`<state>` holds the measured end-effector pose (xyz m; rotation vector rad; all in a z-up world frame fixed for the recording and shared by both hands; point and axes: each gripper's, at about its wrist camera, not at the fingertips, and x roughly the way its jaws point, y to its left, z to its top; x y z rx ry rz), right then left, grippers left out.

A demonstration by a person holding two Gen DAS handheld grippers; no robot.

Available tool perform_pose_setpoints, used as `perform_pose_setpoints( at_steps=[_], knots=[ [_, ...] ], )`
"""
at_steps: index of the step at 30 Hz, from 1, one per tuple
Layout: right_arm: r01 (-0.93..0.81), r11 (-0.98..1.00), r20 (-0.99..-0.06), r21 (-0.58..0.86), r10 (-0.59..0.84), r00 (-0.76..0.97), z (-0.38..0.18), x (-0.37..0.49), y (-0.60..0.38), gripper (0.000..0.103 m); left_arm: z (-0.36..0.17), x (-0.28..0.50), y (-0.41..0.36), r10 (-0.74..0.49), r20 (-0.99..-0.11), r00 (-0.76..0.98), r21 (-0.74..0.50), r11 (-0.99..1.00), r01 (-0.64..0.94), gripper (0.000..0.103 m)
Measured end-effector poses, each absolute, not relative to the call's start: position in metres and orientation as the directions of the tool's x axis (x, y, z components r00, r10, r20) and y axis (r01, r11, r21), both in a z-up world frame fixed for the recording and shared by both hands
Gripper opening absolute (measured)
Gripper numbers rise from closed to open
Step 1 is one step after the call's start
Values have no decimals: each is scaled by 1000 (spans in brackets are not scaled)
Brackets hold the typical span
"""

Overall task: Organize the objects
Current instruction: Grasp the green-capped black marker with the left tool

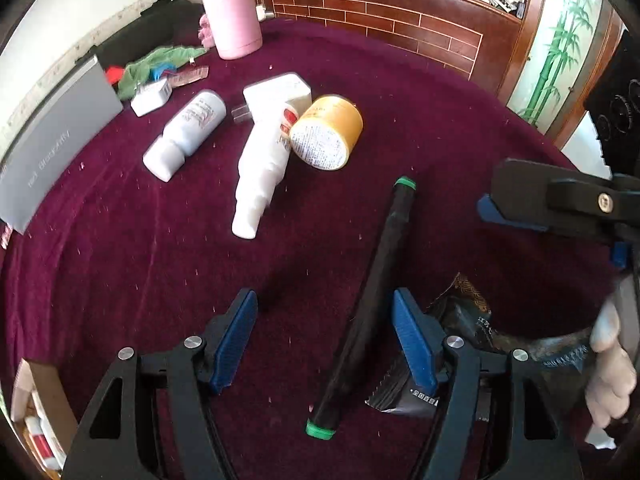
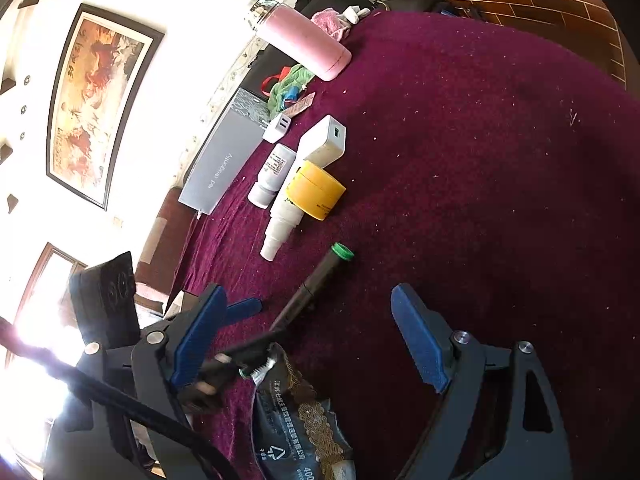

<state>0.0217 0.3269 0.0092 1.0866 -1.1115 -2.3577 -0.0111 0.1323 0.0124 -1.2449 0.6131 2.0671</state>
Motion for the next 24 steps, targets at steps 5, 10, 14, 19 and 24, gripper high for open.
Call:
perform_pose_setpoints(
  at_steps=[5,10,14,19,24],
  knots=[
    [-33,-621,-478,783,-566,-671,8,23,331,85,13,-13,134,311,-892,-328,21,-696,-718,56],
    [-34,-628,-484,778,-562,-671,8,23,330,85,13,-18,134,303,-892,-336,30,-702,-712,39],
    [-34,-627,-483,778,-563,-671,9,23,330,85,13,-14,122,218,-887,-407,130,-729,-672,38],
    [-35,-629,-485,777,-561,-671,8,22,330,85,13,-7,124,163,-876,-454,198,-737,-646,37],
    [-36,-635,-491,771,-557,-670,9,23,329,85,11,-10,146,140,-845,-515,270,-720,-639,39]
  ],
)
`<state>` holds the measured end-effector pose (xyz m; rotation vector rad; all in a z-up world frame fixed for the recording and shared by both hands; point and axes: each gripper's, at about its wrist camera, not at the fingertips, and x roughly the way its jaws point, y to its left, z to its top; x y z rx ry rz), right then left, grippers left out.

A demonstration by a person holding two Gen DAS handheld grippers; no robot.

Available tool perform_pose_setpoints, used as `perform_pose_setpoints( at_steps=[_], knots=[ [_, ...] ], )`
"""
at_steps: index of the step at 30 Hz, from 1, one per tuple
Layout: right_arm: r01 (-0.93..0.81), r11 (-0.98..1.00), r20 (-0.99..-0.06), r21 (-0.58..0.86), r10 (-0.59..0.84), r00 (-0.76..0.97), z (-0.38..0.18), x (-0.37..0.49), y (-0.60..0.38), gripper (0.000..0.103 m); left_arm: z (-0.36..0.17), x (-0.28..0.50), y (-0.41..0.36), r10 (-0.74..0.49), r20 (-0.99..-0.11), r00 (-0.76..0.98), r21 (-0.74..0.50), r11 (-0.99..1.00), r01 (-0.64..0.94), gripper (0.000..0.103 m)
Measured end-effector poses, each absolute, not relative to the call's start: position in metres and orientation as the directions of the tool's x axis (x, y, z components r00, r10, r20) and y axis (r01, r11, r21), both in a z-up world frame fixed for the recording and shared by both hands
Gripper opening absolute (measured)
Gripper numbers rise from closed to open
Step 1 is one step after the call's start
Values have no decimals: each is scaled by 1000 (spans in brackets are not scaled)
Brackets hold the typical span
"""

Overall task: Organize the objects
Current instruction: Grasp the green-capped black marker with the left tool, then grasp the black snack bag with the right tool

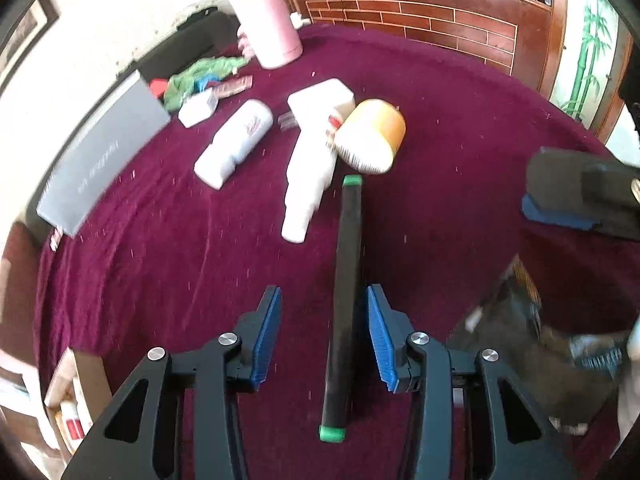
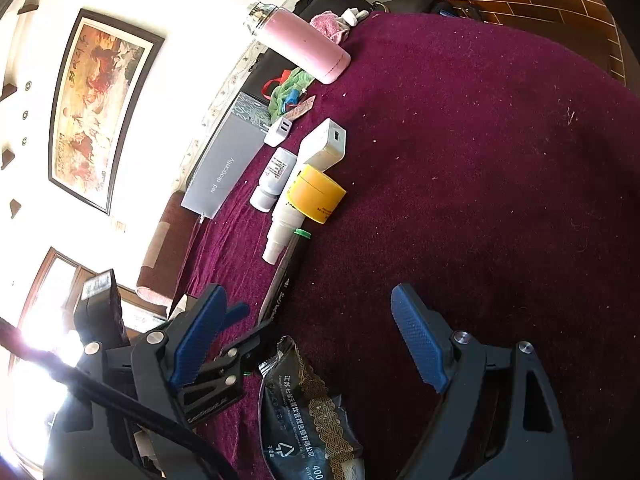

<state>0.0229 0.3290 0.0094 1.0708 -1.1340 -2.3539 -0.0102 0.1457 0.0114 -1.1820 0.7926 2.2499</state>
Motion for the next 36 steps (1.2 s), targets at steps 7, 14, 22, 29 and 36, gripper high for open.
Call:
perform_pose_setpoints(
  at_steps=[7,14,22,29,36],
  knots=[
    [-40,-645,-500,764,-551,-668,9,23,329,85,6,-27,120,202,-823,-531,149,-826,-544,76],
    [-56,-667,-523,743,-527,-670,10,24,325,85,3,-17,111,316,-833,-454,28,-796,-604,90],
    [-6,-705,-584,709,-581,-567,16,19,314,95,15,5,129,301,-868,-395,53,-735,-676,15],
    [43,-832,-686,553,-484,-543,42,49,304,95,13,13,104,332,-868,-369,-21,-767,-641,13],
    [210,-908,-765,362,-418,-490,49,64,250,95,14,28,52,345,-861,-373,-75,-812,-578,13]
  ],
)
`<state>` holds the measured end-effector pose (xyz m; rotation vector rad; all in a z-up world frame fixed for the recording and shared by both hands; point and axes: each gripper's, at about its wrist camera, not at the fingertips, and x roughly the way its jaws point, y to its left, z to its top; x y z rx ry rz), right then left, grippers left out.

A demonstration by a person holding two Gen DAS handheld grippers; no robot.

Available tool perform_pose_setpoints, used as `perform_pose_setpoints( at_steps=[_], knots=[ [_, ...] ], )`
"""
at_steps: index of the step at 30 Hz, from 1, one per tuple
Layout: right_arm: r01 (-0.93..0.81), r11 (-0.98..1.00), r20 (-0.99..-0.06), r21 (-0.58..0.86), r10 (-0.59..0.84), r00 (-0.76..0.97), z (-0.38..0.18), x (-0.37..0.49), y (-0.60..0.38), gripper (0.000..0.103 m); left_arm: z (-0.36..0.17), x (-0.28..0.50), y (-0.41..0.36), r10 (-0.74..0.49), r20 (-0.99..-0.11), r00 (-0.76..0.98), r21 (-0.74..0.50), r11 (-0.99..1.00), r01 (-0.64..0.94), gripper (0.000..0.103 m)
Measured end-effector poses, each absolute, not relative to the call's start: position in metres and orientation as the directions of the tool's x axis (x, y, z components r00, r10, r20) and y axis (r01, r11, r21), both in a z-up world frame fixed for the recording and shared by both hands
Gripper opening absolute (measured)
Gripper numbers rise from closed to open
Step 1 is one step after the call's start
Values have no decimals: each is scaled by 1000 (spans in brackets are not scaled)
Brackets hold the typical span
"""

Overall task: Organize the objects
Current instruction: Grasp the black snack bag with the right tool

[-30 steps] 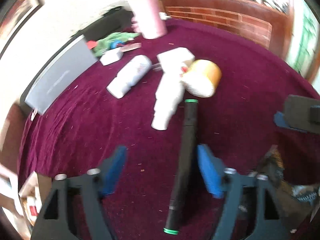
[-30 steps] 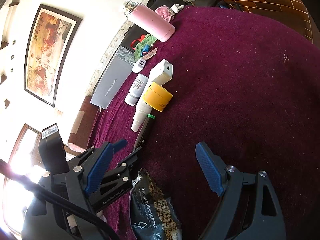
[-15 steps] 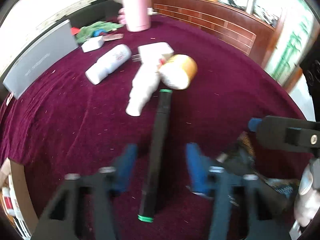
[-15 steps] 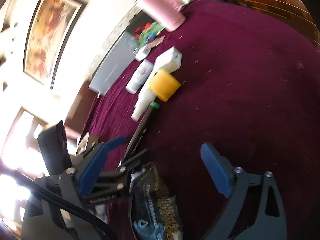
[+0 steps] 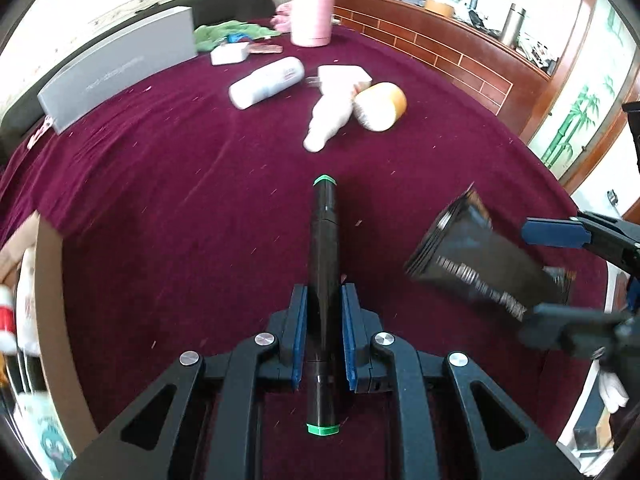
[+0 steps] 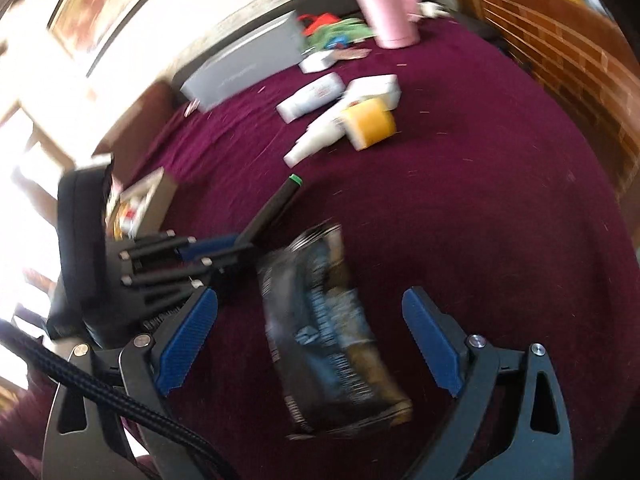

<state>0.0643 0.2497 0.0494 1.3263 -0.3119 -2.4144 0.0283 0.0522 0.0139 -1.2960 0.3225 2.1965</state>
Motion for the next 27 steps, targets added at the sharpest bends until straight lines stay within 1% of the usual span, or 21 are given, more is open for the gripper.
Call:
perform_pose_setpoints(
  at_steps=[2,4,5,7,8,9,11,13,15,17,19,20,21,24,27],
  knots=[
    [260,-921,-789,291,-385,-479,46,64,233,95,14,30,51,341,-862,-374,-69,-811,-581,13],
    [277,-931,-809,239,-349,-473,40,62,222,95,14,32,56,319,-864,-389,-37,-811,-584,13],
    [278,-937,-822,212,-325,-468,36,59,218,95,13,34,62,305,-864,-401,-11,-808,-589,14],
    [269,-948,-837,170,-283,-468,30,58,215,94,13,35,67,298,-858,-418,7,-807,-590,20],
    [258,-955,-846,144,-254,-469,27,57,214,91,12,35,69,305,-854,-422,1,-810,-587,28],
    [249,-959,-851,133,-239,-468,26,58,215,89,11,36,72,312,-848,-429,-2,-811,-585,31],
    [231,-965,-859,121,-218,-463,23,60,215,78,10,38,72,313,-834,-455,6,-819,-574,34],
    [221,-970,-859,103,-199,-471,24,61,216,74,9,39,70,327,-822,-466,-7,-824,-567,35],
    [210,-974,-863,90,-181,-471,25,63,216,73,8,41,68,340,-810,-478,-12,-825,-566,35],
    [202,-977,-868,65,-155,-472,24,63,215,73,8,40,65,353,-805,-476,-30,-826,-562,34],
    [194,-979,-870,58,-145,-472,24,62,214,73,9,41,62,354,-808,-471,-40,-831,-555,31],
    [188,-981,-871,54,-139,-472,24,61,213,73,10,43,60,343,-809,-477,-28,-833,-552,20],
    [184,-982,-872,43,-127,-473,23,61,212,73,11,45,58,344,-811,-473,-31,-833,-552,12],
    [182,-983,-870,-10,-81,-487,22,62,205,73,11,48,49,385,-811,-441,-94,-829,-551,11],
    [167,-986,-870,-5,-78,-486,22,62,206,73,13,51,40,405,-807,-429,-136,-835,-533,11]
  ],
)
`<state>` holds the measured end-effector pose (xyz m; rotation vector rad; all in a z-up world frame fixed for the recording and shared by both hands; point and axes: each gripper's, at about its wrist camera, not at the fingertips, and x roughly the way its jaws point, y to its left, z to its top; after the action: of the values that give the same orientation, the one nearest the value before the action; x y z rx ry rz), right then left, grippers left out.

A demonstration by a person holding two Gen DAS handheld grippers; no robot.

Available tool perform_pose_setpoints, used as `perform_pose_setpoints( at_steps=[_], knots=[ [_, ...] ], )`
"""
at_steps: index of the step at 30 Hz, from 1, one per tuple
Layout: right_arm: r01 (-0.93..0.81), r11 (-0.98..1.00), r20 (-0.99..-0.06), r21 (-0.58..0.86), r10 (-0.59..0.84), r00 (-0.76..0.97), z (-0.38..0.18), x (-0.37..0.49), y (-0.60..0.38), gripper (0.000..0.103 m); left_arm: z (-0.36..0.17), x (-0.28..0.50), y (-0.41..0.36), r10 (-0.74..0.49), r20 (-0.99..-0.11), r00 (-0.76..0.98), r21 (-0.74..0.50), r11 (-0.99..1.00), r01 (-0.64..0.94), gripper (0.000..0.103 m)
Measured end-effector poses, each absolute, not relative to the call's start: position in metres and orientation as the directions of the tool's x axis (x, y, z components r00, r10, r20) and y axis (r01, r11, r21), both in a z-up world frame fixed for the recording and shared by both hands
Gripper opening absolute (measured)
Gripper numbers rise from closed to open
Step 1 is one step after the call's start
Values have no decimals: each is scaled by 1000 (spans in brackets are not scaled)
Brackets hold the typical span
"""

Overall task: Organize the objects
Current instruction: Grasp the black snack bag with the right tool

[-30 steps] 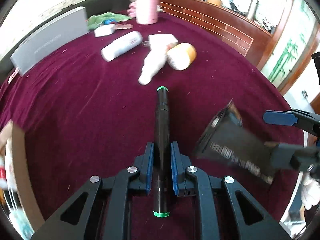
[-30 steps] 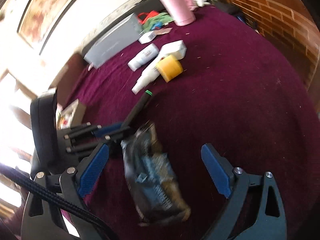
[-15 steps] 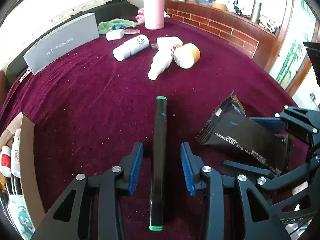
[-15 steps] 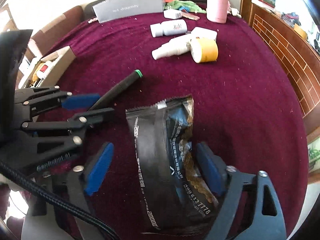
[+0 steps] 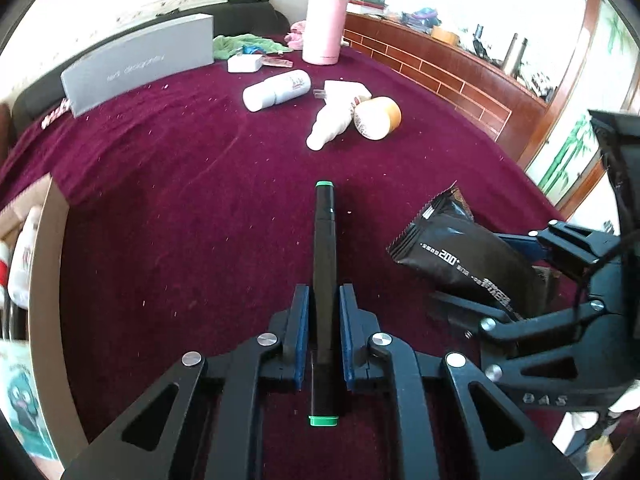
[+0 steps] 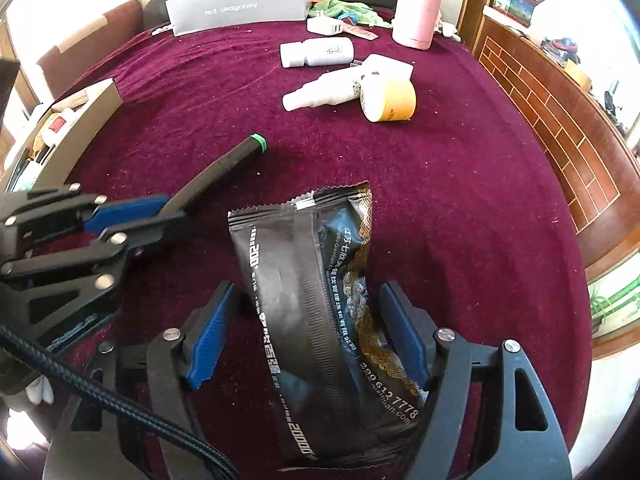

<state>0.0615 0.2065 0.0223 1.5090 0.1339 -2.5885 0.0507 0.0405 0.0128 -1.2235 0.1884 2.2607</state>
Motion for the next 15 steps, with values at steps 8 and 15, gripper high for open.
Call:
perform_pose_setpoints(
  at_steps=[8,15],
  knots=[
    [148,-989,-870,-6,-68,-488,23,63,207,73,12,45,58,338,-826,-451,-52,-842,-537,13],
    [133,-991,-871,-31,-39,-490,23,65,203,72,11,48,52,365,-812,-455,-87,-847,-524,12]
  ],
)
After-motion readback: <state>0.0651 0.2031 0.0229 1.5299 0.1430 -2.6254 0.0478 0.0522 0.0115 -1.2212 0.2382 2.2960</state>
